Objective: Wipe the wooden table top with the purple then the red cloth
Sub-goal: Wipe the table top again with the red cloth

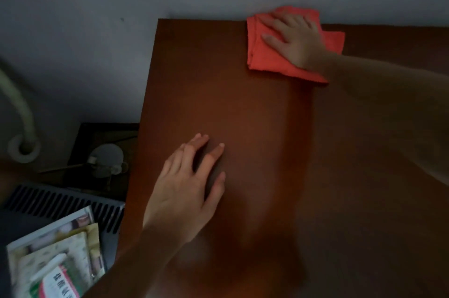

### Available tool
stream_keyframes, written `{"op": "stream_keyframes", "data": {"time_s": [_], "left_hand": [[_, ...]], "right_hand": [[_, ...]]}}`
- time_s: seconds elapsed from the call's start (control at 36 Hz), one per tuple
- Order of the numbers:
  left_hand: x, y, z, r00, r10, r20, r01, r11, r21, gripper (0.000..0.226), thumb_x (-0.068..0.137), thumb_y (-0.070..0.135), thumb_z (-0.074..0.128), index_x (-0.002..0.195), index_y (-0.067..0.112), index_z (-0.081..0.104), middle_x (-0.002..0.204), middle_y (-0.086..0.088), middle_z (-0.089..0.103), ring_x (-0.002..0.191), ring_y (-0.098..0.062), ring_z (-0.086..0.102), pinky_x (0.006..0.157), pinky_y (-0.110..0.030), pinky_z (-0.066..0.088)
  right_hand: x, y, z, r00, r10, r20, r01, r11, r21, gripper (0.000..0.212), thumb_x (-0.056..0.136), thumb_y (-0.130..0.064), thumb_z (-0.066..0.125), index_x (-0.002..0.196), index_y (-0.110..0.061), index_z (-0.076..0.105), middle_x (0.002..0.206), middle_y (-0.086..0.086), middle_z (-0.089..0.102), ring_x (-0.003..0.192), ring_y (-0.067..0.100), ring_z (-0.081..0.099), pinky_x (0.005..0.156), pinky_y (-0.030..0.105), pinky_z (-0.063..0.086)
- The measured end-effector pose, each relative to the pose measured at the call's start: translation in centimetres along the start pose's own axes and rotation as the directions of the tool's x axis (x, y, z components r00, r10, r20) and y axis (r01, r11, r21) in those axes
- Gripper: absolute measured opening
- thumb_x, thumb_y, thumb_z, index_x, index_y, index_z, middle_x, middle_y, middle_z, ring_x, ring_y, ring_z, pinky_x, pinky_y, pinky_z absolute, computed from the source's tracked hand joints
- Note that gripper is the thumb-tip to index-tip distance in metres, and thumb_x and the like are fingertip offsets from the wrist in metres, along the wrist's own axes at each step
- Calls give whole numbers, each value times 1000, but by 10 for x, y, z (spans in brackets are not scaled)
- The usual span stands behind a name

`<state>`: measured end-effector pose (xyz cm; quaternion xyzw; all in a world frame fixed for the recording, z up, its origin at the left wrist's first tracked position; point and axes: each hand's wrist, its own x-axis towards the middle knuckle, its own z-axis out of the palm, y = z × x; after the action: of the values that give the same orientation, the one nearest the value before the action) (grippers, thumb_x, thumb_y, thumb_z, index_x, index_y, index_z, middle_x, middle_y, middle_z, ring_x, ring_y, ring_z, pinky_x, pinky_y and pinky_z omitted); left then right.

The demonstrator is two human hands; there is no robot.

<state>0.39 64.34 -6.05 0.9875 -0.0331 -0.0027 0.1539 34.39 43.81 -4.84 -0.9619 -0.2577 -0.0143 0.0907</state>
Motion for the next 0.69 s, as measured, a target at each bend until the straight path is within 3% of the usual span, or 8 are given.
{"op": "stream_keyframes", "data": {"time_s": [0.08,0.14,0.33,0.56,0.69], "left_hand": [[-1,0,0,1000,0,-9,0,1000,2,53,101,50,35,149,27,40,152,-6,36,142,-24,36,114,-38,30],[0,2,0,999,17,-36,-17,1000,-10,52,100,49,38,146,24,44,148,-8,39,137,-28,41,108,-42,36],[-1,2,2,990,68,-124,-71,997,-21,54,100,48,34,141,17,52,141,-17,44,126,-35,48,103,-49,40],[-17,14,1,966,167,-195,-150,984,100,42,103,34,39,133,9,55,134,-22,48,118,-40,51,95,-53,41],[-29,45,0,956,207,-207,-203,978,42,43,100,34,39,130,10,57,129,-18,50,116,-37,51,93,-50,39]], "right_hand": [[-27,-8,4,987,160,-2,-160,986,41,66,99,-70,28,159,-41,26,169,-4,23,156,24,17,124,57,7],[-56,-17,2,983,185,16,-186,981,59,69,99,-71,31,160,-40,23,171,-5,17,158,21,11,124,58,2],[-214,-63,-6,994,57,94,-64,995,73,92,82,-85,19,162,-39,17,172,-5,10,159,18,1,125,58,1],[-400,-125,3,1000,-20,0,20,1000,10,83,88,-80,33,160,-38,28,170,-6,21,158,16,12,125,57,8],[-441,-117,-5,984,-172,43,173,985,-13,81,92,-77,40,161,-38,23,171,-9,13,159,13,5,125,57,9]]}}
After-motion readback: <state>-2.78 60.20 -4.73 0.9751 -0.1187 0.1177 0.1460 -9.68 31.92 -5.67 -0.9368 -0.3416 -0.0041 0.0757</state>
